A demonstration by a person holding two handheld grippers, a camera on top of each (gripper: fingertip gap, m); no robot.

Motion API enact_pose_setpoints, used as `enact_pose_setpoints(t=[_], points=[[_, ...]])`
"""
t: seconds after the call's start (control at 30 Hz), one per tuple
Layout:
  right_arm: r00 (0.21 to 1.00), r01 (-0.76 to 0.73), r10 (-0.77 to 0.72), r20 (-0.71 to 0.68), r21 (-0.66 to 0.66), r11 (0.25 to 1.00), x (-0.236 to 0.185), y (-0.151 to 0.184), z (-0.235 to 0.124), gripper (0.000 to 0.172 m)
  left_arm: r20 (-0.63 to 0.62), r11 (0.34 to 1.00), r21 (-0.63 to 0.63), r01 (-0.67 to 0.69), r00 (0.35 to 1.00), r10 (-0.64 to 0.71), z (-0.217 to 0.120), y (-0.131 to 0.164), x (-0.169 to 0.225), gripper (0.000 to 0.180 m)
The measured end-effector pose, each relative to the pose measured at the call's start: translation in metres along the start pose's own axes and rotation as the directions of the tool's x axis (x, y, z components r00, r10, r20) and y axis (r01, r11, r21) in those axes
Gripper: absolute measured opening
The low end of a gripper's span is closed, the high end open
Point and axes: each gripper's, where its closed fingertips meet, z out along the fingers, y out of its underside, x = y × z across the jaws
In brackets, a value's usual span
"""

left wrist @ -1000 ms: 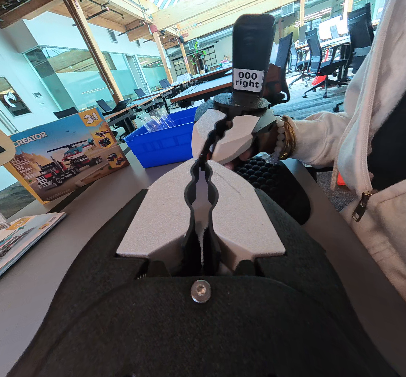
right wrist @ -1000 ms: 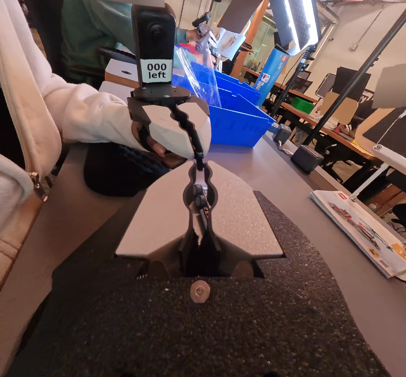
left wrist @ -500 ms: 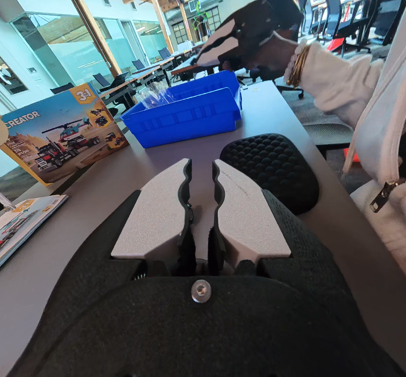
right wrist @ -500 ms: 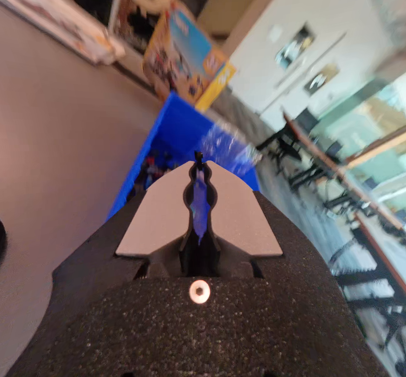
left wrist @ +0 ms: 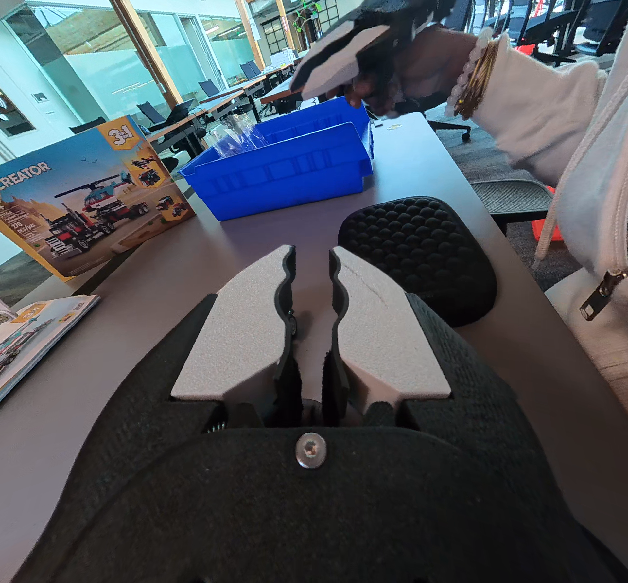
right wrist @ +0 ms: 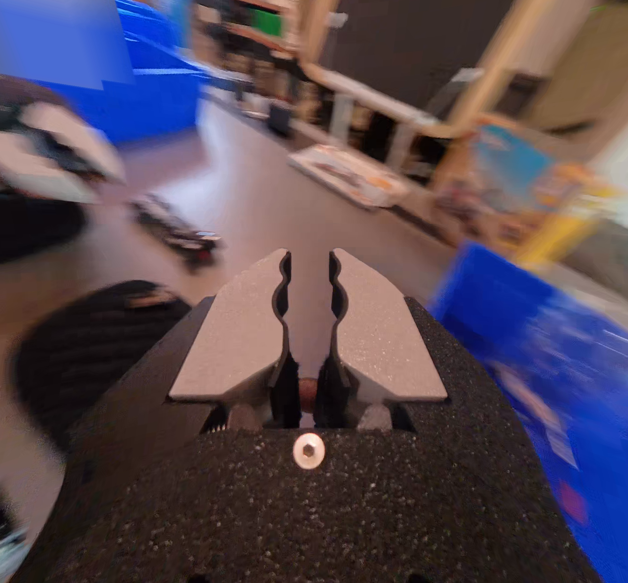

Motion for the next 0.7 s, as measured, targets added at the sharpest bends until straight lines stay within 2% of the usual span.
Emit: enact_pose_setpoints(t=[0.07, 0.1, 0.13, 0.2, 0.27, 0.47, 0.53, 0.6, 0.63, 0.7], points=[[0.944, -0.082, 0.091, 0.316, -0.042, 0.996, -0.058, 0.000, 0.023, 0.021, -0.003, 1.000, -0.010, -0.006, 1.000, 0.006, 0.001, 0.001, 0.001, 0.019], [0.899, -0.101, 0.132, 0.417, -0.095, 0.990, -0.079, 0.005, 0.033, 0.020, -0.004, 1.000, -0.012, -0.007, 1.000, 0.007, 0.001, 0.002, 0.001, 0.019], [0.873, -0.109, 0.170, 0.457, -0.156, 0.982, -0.092, 0.015, 0.045, 0.017, -0.004, 1.000, -0.012, -0.006, 1.000, 0.006, 0.000, 0.002, 0.001, 0.019], [0.838, -0.057, 0.209, 0.503, -0.301, 0.952, -0.112, 0.044, 0.061, 0.016, -0.004, 1.000, -0.014, -0.005, 1.000, 0.005, 0.000, 0.002, 0.001, 0.019], [0.825, -0.007, 0.226, 0.519, -0.390, 0.921, -0.124, 0.065, 0.068, 0.016, -0.002, 1.000, -0.016, -0.004, 1.000, 0.004, 0.000, 0.002, 0.001, 0.019], [0.812, 0.065, 0.228, 0.537, -0.471, 0.880, -0.140, 0.086, 0.069, 0.014, 0.000, 1.000, -0.027, -0.003, 1.000, 0.003, 0.001, 0.004, 0.000, 0.019], [0.805, 0.056, 0.236, 0.544, -0.467, 0.883, -0.141, 0.085, 0.069, 0.008, 0.004, 1.000, -0.030, -0.004, 1.000, 0.004, 0.001, 0.004, 0.000, 0.019], [0.826, 0.073, 0.160, 0.541, -0.383, 0.921, -0.136, 0.077, 0.073, 0.008, 0.018, 1.000, -0.021, 0.015, 1.000, -0.015, 0.000, 0.003, -0.002, 0.021], [0.827, 0.067, 0.106, 0.552, -0.285, 0.956, -0.135, 0.063, 0.074, 0.008, 0.031, 0.999, -0.002, 0.049, 0.998, -0.049, 0.000, 0.000, -0.006, 0.022], [0.821, 0.016, -0.016, 0.570, 0.006, 1.000, -0.136, 0.020, 0.071, 0.008, 0.025, 0.977, 0.080, 0.196, 0.980, -0.198, -0.004, -0.010, -0.013, 0.026]])
